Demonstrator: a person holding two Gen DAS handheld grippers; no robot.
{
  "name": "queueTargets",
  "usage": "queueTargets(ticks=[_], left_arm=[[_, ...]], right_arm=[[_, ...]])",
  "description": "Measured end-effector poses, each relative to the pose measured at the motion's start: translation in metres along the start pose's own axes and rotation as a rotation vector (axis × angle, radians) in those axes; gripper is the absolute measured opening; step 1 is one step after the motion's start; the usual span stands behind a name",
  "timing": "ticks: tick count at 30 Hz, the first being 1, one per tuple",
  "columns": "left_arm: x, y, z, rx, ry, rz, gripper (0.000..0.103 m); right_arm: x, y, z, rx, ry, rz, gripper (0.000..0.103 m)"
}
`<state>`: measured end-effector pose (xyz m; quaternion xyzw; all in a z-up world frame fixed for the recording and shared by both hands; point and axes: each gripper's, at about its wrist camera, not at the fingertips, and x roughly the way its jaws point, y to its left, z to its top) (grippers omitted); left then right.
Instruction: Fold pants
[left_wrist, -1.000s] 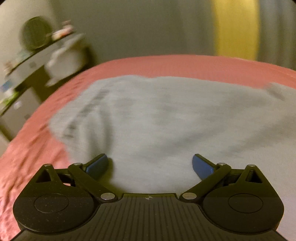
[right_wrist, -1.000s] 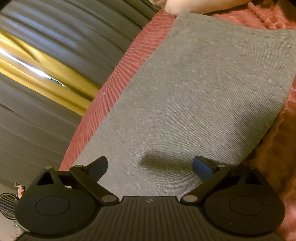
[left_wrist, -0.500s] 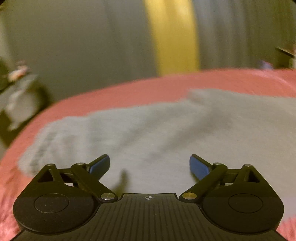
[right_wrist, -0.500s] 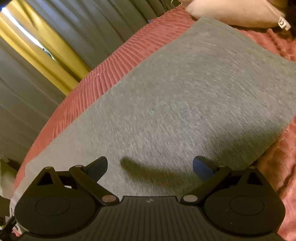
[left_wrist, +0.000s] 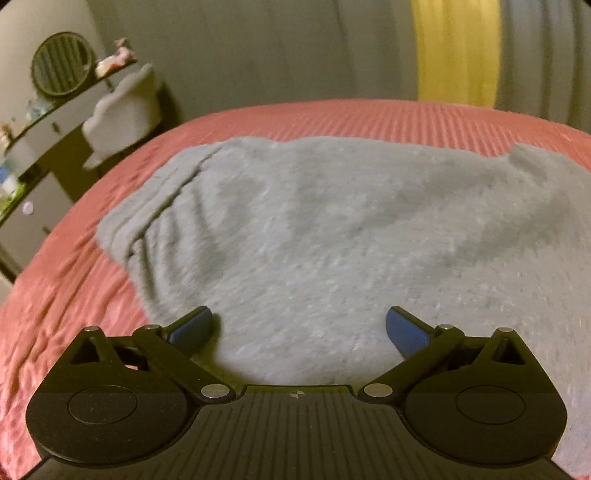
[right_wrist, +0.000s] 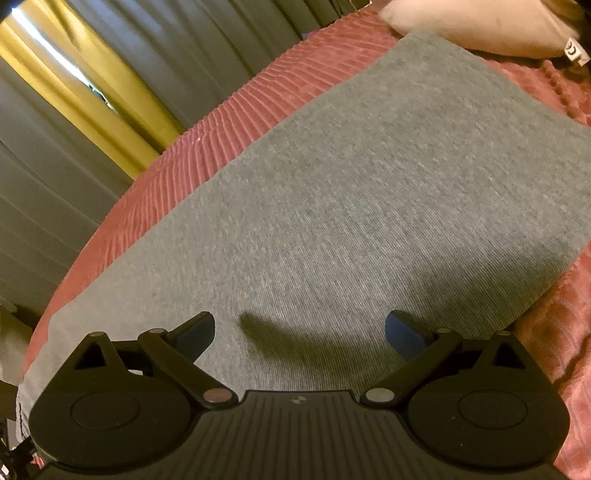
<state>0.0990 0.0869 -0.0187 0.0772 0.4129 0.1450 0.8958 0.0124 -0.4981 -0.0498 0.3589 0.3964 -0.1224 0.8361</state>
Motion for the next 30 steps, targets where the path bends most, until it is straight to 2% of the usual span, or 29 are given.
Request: queueTargets(ticks=[5,9,16,21,23,26,30], left_arm=[[-0.007,-0.017,-0.006,0.114,-0.033,0.087,0.103],[-0.015,-0.017,-0.008,0.124,-0.03,0.104,0.103],[-0.017,-0.006,-0.011,0.073,-0.007,0.104,0.103],[-0.029,-0.013,-0.011,0.121,-0.054,0.135,0.103],[-0.035,-0.017,-0.012,0.144,-0.085,0.118,0.103],[-0.035,-0.025,-0.013,0.179,-0.112,0.099,0.103],[-0.017,-0.038,-0.016,0.242,-0.075,0.105,0.103]], right_arm=[[-0.002,-0.004,-0.001,0.032,-0.008,0.026,0.099],[-0.005,-0.01,-0.002,0.066,-0.016,0.056,0.099],[-0.016,-0.042,-0.007,0.242,-0.064,0.195,0.099],[-0.023,-0.075,-0.014,0.428,-0.122,0.333,0.098],[-0.033,-0.086,-0.012,0.46,-0.193,0.322,0.098],[-0.054,-0.094,-0.001,0.428,-0.328,0.199,0.088],[-0.063,-0.102,0.025,0.436,-0.391,0.144,0.05]])
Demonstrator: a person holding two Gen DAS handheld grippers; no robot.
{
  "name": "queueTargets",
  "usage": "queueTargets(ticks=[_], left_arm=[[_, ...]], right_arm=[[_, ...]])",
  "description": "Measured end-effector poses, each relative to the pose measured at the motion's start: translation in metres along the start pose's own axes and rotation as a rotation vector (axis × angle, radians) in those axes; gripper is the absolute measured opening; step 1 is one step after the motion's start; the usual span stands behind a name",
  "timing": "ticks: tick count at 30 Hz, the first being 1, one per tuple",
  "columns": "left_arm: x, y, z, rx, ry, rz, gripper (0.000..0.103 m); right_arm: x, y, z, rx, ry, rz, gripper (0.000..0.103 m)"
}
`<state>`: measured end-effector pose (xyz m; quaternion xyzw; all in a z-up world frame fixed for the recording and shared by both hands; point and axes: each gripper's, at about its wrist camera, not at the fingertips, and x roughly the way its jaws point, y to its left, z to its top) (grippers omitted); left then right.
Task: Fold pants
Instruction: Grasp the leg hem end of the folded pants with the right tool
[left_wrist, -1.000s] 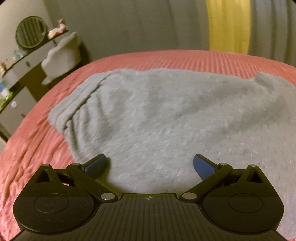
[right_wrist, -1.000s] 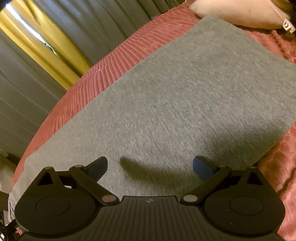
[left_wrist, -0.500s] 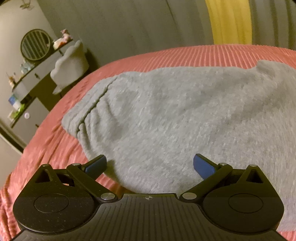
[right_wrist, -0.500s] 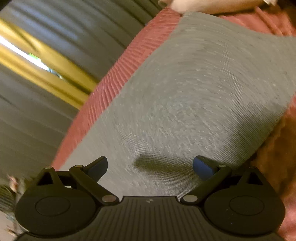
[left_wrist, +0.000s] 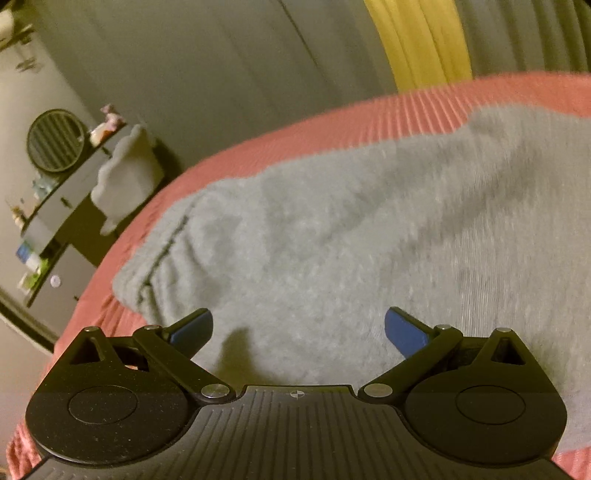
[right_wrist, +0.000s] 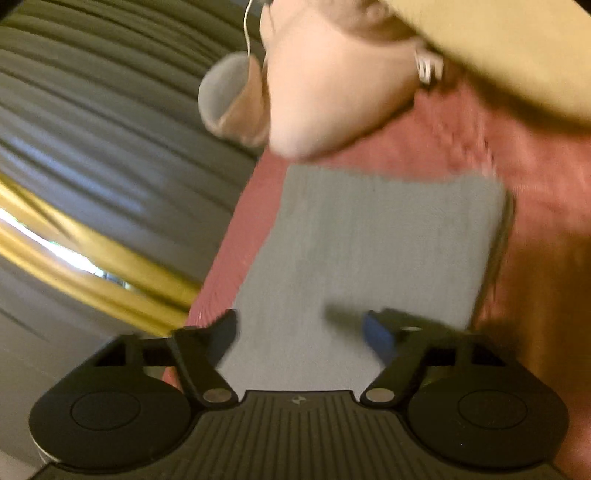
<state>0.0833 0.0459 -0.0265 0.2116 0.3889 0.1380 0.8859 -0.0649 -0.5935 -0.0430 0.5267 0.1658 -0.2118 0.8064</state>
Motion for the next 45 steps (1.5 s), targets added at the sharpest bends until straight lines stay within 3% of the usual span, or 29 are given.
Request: queueTargets(ticks=[6,9,12,14,16,18,20,23,26,28,30,31,32,34,36,39,42,45], left_arm=[[0.007,-0.01,-0.003,0.037,-0.051,0.026,0.103],[0.011,-0.011,-0.005,0.029,-0.066,0.028,0.103],[0.015,-0.01,-0.005,0.021,-0.075,0.026,0.103],[0.015,-0.01,-0.004,0.017,-0.074,0.027,0.103],[0.015,-0.01,-0.005,0.025,-0.081,0.031,0.103],[0.016,-0.011,-0.005,0.033,-0.086,0.035,0.103],[0.016,-0.011,-0.004,0.039,-0.09,0.039,0.103],[0.016,-0.012,-0.005,0.037,-0.09,0.037,0.103],[0.017,-0.011,-0.005,0.034,-0.089,0.035,0.103],[0.017,-0.012,-0.005,0.037,-0.09,0.035,0.103],[0.016,-0.012,-0.005,0.04,-0.089,0.037,0.103],[0.016,-0.012,-0.005,0.043,-0.088,0.038,0.103],[0.015,-0.012,-0.005,0.046,-0.087,0.04,0.103],[0.014,-0.013,-0.005,0.053,-0.087,0.043,0.103],[0.014,-0.014,-0.006,0.059,-0.089,0.045,0.103],[0.013,-0.014,-0.006,0.061,-0.09,0.046,0.103],[0.012,-0.012,-0.007,0.063,-0.089,0.043,0.103],[0.009,-0.009,-0.008,0.067,-0.079,0.038,0.103]], right_arm=[[0.026,0.017,0.037,-0.096,-0.063,-0.053,0.047],[0.045,0.027,0.034,-0.209,-0.011,-0.063,0.045],[0.076,0.025,0.026,-0.242,0.073,-0.075,0.039],[0.09,0.021,0.023,-0.276,0.075,-0.108,0.032],[0.093,0.02,0.029,-0.316,0.026,-0.137,0.009],[0.094,0.017,0.041,-0.284,-0.029,-0.207,0.001],[0.089,0.015,0.048,-0.22,-0.042,-0.2,0.001],[0.066,0.028,0.039,-0.288,-0.113,-0.198,0.009],[0.057,0.026,0.031,-0.281,-0.056,-0.098,0.013],[0.054,0.013,0.025,-0.252,0.033,-0.044,0.021],[0.055,0.0,0.016,-0.267,0.082,-0.095,0.021],[0.053,-0.007,0.014,-0.286,0.064,-0.12,0.009],[0.045,-0.009,0.012,-0.303,0.022,-0.156,0.006],[0.023,-0.003,0.009,-0.36,-0.118,-0.328,0.006],[-0.007,-0.009,0.008,-0.274,-0.197,-0.309,0.009],[-0.044,-0.035,0.004,-0.071,-0.228,-0.237,0.017],[-0.061,-0.067,-0.003,0.105,-0.158,-0.156,0.042],[-0.059,-0.072,-0.006,0.146,-0.121,-0.113,0.05]])
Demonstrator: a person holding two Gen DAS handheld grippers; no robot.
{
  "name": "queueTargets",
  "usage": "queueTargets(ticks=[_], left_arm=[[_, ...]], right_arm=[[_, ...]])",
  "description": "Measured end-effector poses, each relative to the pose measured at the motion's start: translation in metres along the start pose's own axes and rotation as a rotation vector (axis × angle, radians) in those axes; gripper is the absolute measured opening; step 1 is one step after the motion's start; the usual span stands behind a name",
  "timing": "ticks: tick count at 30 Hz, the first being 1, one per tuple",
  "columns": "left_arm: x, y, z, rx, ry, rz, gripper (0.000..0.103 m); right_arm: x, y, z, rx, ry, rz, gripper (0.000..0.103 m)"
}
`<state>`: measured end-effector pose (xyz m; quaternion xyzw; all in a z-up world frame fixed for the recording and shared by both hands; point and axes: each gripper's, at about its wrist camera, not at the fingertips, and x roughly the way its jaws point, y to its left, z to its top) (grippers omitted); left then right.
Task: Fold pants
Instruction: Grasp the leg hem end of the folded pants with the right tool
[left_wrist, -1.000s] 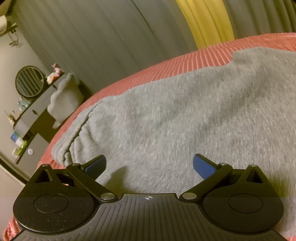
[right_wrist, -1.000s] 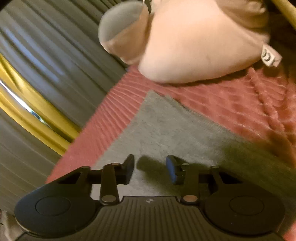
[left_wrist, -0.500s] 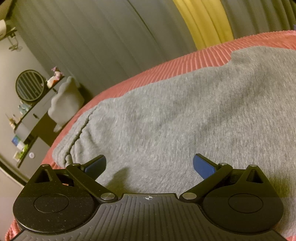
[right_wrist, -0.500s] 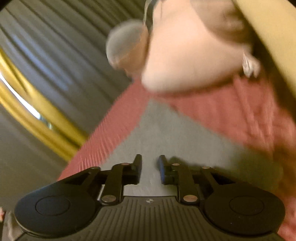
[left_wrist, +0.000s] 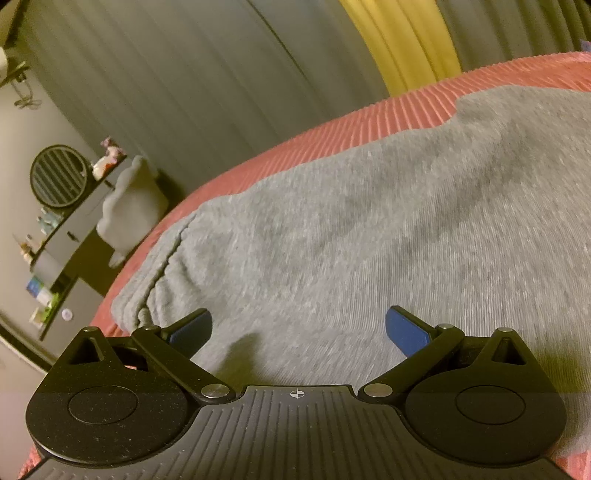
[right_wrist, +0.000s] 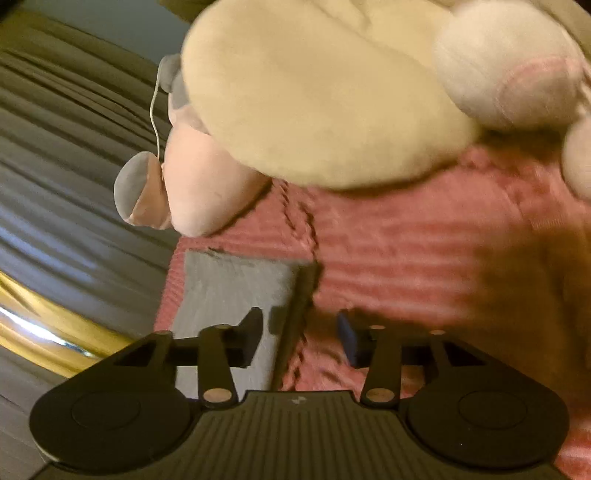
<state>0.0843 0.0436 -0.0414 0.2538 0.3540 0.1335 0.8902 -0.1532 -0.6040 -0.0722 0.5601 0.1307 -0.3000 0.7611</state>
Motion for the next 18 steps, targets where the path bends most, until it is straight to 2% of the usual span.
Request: queueTargets(ticks=[6,9,11,17,18], left_arm=[[-0.008,0.008,0.001,-0.016,0.012,0.003,0.103],[-0.009,0.008,0.001,-0.012,0.012,0.019,0.103],[-0.01,0.008,0.001,-0.014,0.012,0.023,0.103],[-0.008,0.007,0.003,-0.02,0.034,0.028,0.103],[-0.008,0.007,0.003,-0.021,0.037,0.028,0.103]], right_arm=[[-0.015,0.006,0.007,0.063,0.002,0.11,0.051],[0.001,0.008,0.014,0.053,0.021,0.036,0.051],[0.01,0.001,0.017,0.059,0.028,0.019,0.053],[0.032,-0.003,0.028,0.053,0.049,0.059,0.052],[0.032,0.0,0.029,0.036,0.041,0.061,0.042]])
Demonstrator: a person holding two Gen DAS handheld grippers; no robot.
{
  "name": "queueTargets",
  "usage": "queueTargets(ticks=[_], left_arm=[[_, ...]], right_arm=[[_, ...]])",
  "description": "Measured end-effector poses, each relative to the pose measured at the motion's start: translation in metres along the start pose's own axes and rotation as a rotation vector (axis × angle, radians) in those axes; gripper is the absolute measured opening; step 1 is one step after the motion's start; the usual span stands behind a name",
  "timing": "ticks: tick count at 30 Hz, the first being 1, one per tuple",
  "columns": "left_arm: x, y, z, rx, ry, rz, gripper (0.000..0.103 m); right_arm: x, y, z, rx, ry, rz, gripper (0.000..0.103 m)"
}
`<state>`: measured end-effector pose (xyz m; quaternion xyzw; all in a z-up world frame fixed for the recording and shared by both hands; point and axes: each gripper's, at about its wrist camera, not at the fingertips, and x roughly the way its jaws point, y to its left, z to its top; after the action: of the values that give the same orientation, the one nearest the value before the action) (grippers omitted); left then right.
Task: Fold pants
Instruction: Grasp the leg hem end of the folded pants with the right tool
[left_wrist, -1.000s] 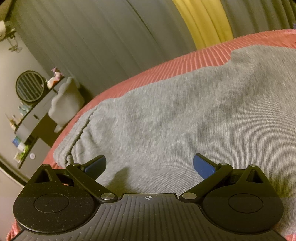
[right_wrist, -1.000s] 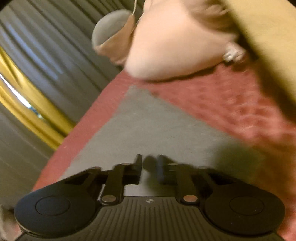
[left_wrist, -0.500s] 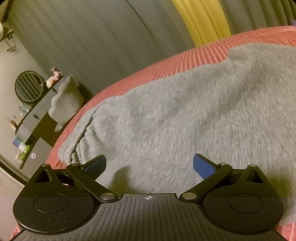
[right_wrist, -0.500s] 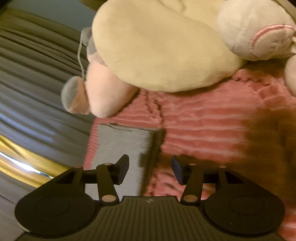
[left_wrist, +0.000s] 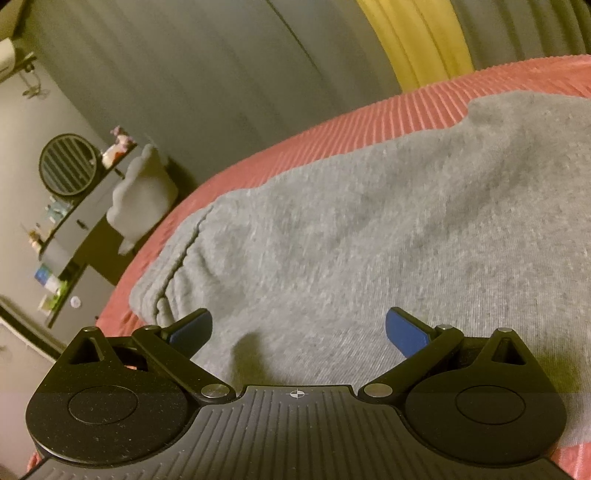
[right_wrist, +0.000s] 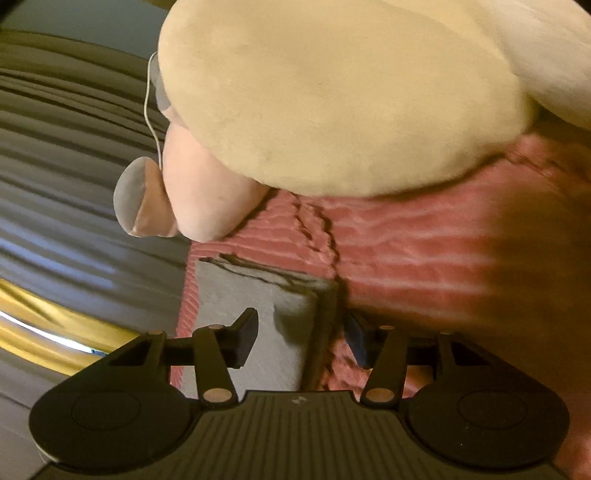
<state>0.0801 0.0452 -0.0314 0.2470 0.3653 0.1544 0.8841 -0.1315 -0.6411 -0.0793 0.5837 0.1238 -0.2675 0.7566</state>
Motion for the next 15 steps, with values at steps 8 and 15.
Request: queueTargets(ticks=[8,15], left_arm=[[0.002,-0.002,0.002,0.011,0.003,0.005,0.103],[-0.003,0.0,0.004,-0.013,0.001,0.0,0.103]], right_arm=[[-0.001,0.019,-0.006,-0.164,-0.043,0.036,0.024],[-0.009,0.048,-0.021,-0.327,-0.101,0.007,0.023]])
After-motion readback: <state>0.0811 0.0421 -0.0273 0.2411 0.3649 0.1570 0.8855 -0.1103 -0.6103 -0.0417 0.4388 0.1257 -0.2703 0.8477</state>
